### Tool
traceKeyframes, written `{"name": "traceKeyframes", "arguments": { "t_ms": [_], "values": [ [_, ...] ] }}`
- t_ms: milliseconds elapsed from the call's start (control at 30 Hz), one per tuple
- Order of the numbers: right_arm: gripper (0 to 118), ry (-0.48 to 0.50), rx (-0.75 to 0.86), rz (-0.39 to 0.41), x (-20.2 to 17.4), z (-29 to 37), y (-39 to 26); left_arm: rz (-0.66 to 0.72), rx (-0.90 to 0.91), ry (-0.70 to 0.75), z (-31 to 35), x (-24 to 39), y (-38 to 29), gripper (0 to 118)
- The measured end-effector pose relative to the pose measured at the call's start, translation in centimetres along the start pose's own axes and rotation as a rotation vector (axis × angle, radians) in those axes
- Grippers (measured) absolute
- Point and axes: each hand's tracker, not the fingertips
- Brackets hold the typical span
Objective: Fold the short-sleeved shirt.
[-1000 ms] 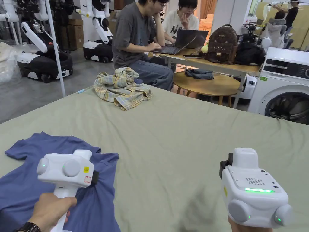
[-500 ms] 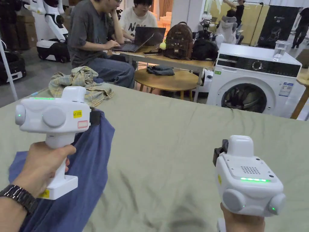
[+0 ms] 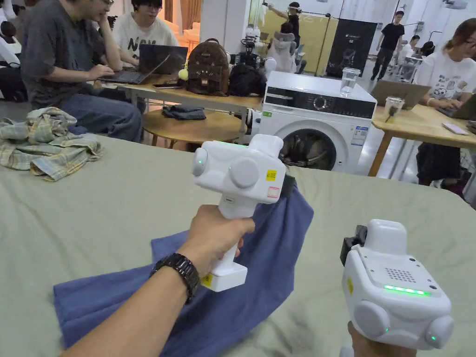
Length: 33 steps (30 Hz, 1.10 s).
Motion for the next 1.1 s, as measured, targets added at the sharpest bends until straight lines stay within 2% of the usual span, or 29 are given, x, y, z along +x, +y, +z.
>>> {"name": "traceKeyframes", "arguments": {
  "t_ms": [133,333,500,533,600,633,667,800,833,933,1000,1100],
  "values": [
    [0,-0.077,-0.010,-0.006,3.7,1.2,-0.6,0.043,-0.052,-0.099,-3.6,3.3,-1.7,0],
    [0,-0.142,-0.035,-0.022,7.4,2.1,-1.8,0.012,-0.167,-0.187,-7.2,6.5,-6.1,0],
    [0,-0.146,-0.055,-0.017,7.7,2.2,-2.4,0.081,-0.205,-0.255,-7.0,5.5,-7.7,19],
    [0,-0.141,-0.060,-0.015,7.6,2.1,-2.4,0.108,-0.206,-0.264,-6.5,5.0,-7.7,46],
    [0,-0.135,-0.063,-0.017,7.0,2.0,-2.4,0.140,-0.176,-0.253,-5.3,4.0,-7.7,46],
    [0,-0.126,-0.064,-0.019,6.7,2.0,-2.4,0.154,-0.146,-0.220,-4.4,3.6,-7.8,58],
    [0,-0.120,-0.064,-0.019,6.4,2.0,-2.4,0.157,-0.121,-0.202,-3.7,3.1,-7.8,58],
    [0,-0.074,-0.059,-0.007,4.4,1.8,-2.1,0.130,-0.064,-0.073,-0.3,0.8,-8.6,57],
    [0,-0.062,-0.059,-0.006,3.9,1.9,-2.0,0.119,-0.042,-0.040,0.8,0.3,-9.1,49],
    [0,-0.033,-0.051,-0.003,2.3,1.8,-1.8,0.076,-0.005,0.066,3.1,-0.9,-10.7,1],
    [0,-0.010,-0.053,-0.004,1.4,1.7,-1.8,0.054,0.012,0.157,4.6,-1.7,-11.9,0],
    [0,0.015,-0.059,-0.007,0.0,1.5,-1.9,0.092,-0.003,0.209,6.5,-3.8,-13.4,0]
  ]
}}
